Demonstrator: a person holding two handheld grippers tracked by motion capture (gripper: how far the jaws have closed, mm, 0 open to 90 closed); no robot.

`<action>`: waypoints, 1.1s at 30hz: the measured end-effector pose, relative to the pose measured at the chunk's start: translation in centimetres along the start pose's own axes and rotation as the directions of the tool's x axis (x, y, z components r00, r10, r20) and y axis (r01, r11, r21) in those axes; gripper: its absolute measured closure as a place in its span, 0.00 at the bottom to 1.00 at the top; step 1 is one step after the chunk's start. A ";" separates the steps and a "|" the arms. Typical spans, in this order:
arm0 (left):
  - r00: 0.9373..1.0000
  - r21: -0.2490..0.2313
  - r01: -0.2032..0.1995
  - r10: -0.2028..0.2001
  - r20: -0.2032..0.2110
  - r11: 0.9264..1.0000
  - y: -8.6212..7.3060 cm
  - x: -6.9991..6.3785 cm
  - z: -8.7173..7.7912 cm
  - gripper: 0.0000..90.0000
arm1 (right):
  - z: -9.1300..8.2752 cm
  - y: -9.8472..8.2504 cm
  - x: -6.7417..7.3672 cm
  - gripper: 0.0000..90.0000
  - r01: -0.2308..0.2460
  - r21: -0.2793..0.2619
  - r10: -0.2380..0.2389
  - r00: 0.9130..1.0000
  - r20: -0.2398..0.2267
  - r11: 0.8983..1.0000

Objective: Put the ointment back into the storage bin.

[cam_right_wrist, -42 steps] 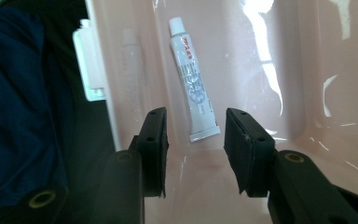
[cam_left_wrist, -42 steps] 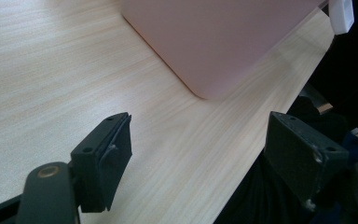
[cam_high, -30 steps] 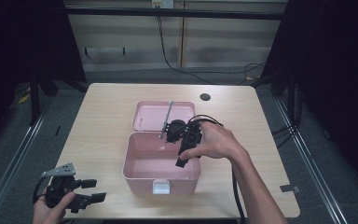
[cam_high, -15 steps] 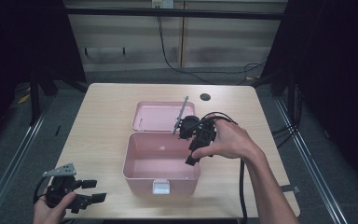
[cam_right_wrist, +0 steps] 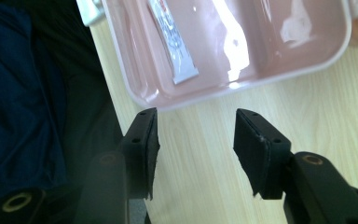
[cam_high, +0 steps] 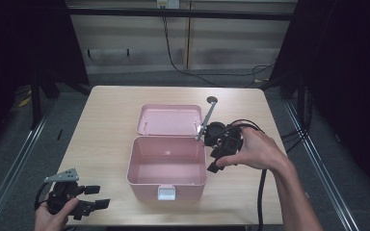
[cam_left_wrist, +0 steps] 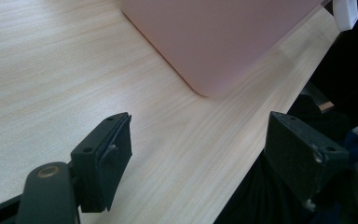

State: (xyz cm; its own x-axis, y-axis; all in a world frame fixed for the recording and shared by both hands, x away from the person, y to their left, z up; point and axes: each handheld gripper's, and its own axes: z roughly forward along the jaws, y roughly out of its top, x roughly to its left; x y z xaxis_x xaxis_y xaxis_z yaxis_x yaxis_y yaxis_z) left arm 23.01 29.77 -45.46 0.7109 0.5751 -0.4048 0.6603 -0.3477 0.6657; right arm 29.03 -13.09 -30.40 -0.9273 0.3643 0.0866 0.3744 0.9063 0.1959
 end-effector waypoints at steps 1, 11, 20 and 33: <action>1.000 0.000 0.000 0.000 0.000 1.000 0.0 0.0 0.0 0.25 | 0.0 0.0 0.0 0.56 0.000 0.000 0.000 1.000 0.000 1.000; 1.000 0.000 -0.002 0.002 -0.001 1.000 0.0 0.0 -0.1 0.25 | 0.7 -3.1 -0.4 0.56 -0.045 -0.008 0.045 0.999 0.009 0.999; 1.000 0.002 -0.004 0.004 -0.001 1.000 0.0 0.0 -0.1 0.25 | 1.8 -4.8 -0.4 0.56 -0.064 -0.001 0.064 0.998 0.014 0.998; 1.000 -0.002 0.002 -0.002 -0.003 1.000 0.0 0.0 -0.1 0.25 | 3.9 -6.0 -0.3 0.57 -0.075 -0.002 0.075 0.997 0.018 0.997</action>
State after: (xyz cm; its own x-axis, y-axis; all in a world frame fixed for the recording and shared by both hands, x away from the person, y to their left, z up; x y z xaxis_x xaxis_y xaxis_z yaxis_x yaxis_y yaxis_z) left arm 22.97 29.79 -45.41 0.7089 0.5777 -0.4045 0.6612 -0.3448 0.6663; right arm 27.03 -17.76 -35.41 -0.8966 0.4348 0.0838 0.4427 0.8760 0.1913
